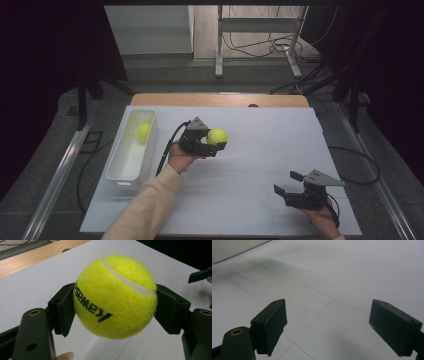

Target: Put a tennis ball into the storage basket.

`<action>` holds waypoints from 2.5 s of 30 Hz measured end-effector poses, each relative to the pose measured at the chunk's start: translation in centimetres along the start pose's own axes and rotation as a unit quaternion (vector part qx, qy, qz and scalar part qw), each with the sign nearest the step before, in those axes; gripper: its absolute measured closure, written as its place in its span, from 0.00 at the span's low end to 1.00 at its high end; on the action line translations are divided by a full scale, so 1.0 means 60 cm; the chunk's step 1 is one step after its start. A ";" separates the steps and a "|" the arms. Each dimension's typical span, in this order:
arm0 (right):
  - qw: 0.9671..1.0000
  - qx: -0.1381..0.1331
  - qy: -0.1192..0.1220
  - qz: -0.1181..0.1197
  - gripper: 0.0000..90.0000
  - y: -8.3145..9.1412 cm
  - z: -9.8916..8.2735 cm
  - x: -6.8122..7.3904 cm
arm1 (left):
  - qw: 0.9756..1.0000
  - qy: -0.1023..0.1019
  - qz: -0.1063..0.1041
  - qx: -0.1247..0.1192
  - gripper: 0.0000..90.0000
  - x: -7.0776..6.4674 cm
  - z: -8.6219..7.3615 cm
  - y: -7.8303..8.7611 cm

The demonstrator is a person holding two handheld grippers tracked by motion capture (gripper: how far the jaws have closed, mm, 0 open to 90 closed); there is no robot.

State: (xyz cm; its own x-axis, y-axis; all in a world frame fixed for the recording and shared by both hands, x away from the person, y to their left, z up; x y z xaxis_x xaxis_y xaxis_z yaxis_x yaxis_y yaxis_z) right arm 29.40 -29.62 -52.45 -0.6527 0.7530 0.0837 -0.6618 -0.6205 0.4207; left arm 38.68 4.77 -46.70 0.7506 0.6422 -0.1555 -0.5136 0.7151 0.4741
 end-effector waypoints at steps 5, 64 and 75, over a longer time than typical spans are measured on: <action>1.000 0.000 0.000 -0.001 0.17 0.000 0.000 0.000 | 1.000 0.002 0.003 0.000 0.29 0.002 -0.003 0.011; 1.000 0.000 0.001 -0.001 0.17 0.000 0.000 0.001 | 0.997 0.032 0.057 -0.039 0.29 0.041 -0.021 0.123; 1.000 0.001 0.001 -0.001 0.17 0.000 0.000 0.002 | 0.996 0.038 0.067 -0.039 0.29 0.051 -0.023 0.134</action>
State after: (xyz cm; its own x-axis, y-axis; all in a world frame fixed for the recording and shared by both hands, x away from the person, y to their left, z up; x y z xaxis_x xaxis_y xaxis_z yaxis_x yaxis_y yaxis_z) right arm 29.33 -29.55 -52.44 -0.6521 0.7538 0.0812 -0.6626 -0.6187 0.4222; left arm 36.29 12.88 -44.55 0.6412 0.7501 -0.1622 -0.6398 0.6392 0.4267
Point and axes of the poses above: each handheld gripper's, and its own axes: y roughly backward along the jaws, z roughly out of its top, x roughly to its left, the point moved 3 cm from there along -y, roughly forward along the jaws, and after that the axes turned 4 degrees about -x, right-handed, at the moved point
